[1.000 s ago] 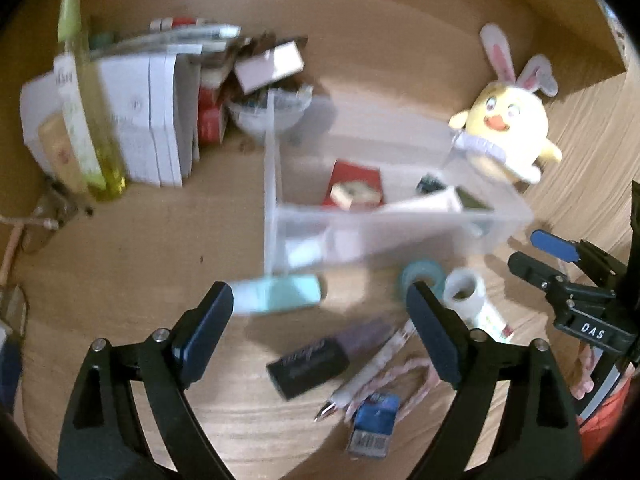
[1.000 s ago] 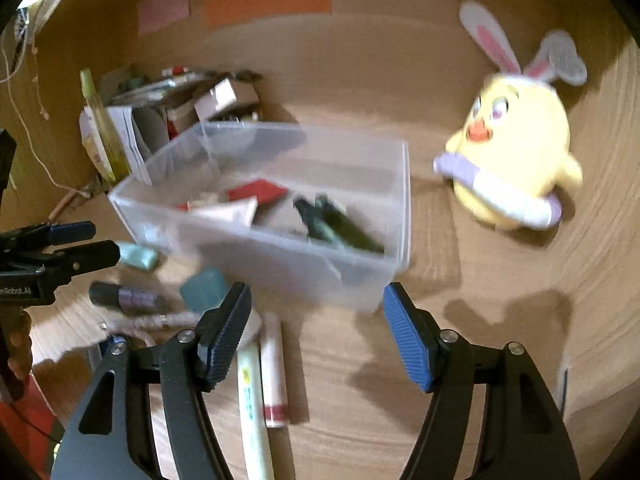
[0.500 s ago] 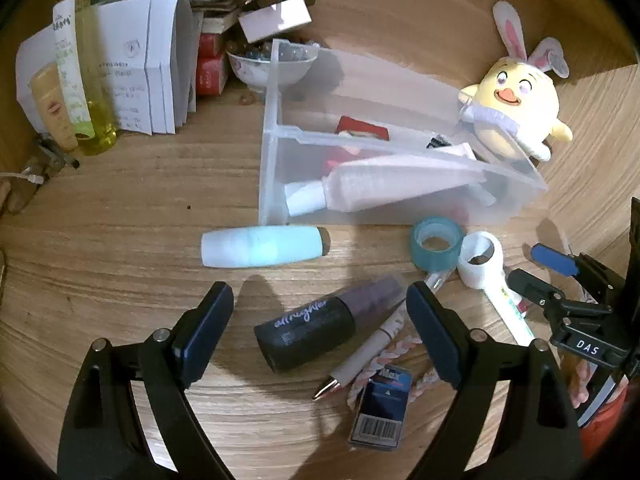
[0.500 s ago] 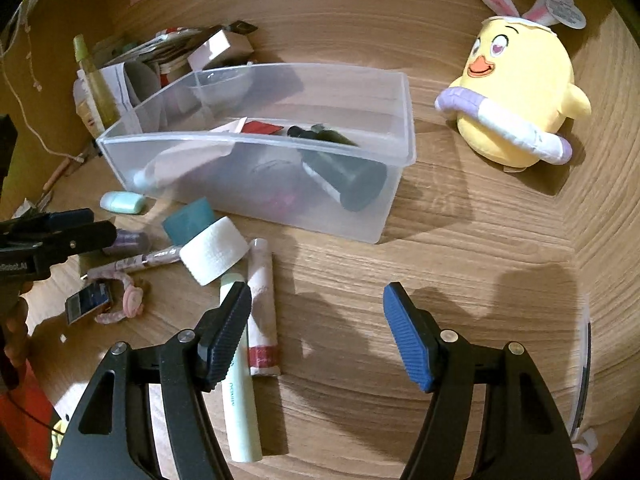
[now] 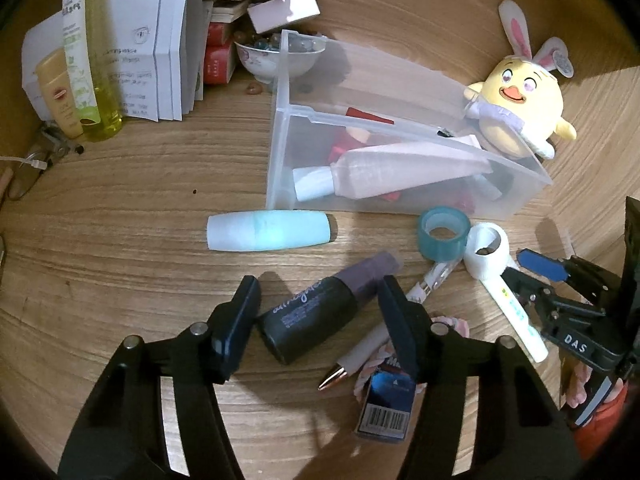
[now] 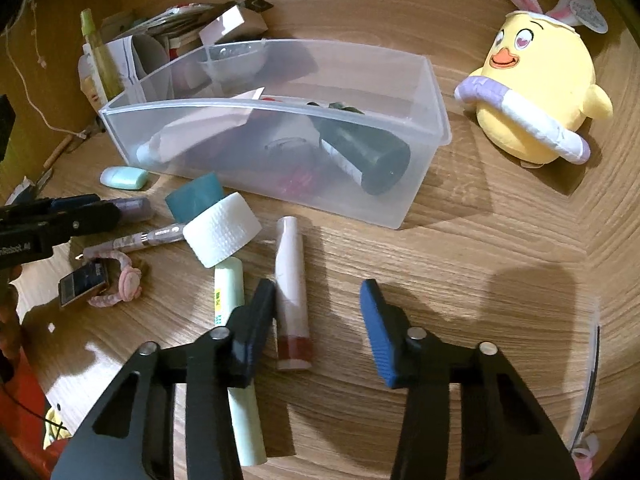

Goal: Organize objects
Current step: 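Move both open tools back over the scattered items beside the bin, then grasp the white lip balm tube with the right tool while the left grasps the black cosmetic bottle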

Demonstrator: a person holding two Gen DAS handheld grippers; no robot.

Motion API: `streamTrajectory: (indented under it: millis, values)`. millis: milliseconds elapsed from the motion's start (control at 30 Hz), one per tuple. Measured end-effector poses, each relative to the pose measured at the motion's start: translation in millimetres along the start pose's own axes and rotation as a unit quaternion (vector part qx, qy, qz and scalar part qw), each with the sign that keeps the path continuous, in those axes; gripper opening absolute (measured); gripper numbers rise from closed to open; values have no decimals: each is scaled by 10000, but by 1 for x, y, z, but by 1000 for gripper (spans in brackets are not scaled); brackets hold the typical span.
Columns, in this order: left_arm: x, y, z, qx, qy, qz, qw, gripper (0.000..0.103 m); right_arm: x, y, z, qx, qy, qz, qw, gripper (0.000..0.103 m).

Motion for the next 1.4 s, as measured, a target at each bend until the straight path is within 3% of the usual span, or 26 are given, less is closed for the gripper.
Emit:
streamTrajectory:
  millis: [267,633,700,767,1300,1400]
  values:
    - [-7,-3,-8,90,-27,76,9999,60,-4,6,-2,-37,20,5,10000,14]
    - [-18,-15,-21,180,50,-105,9998,59,-11,14,-8,-68,60,147,9999,14]
    - [-18,-17,-24,110,86,-150,9998,43,-11,16,-10,-69,90,202,9997,14]
    - [-17,-17,-26,46,89,-169,9998,37,-10,18,-13,-69,139,260,9995,14]
    - [-10,0,-5,206,-239,475,9984,37,-3,21,-38,19,464,392,9982,14]
    - [-10,2,-4,141,-221,534,9982,26,1,22,-49,3,631,413,9972,14]
Point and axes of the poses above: each gripper's, at about its wrist camera, not at the fingertips, and z roughly the way its jaws point, y to its right, x to its top, the point moved 1 cm from there along z, roughly the way its jaws point, and after that the axes turned 9 degrees about -x, right-handed, at the moved point
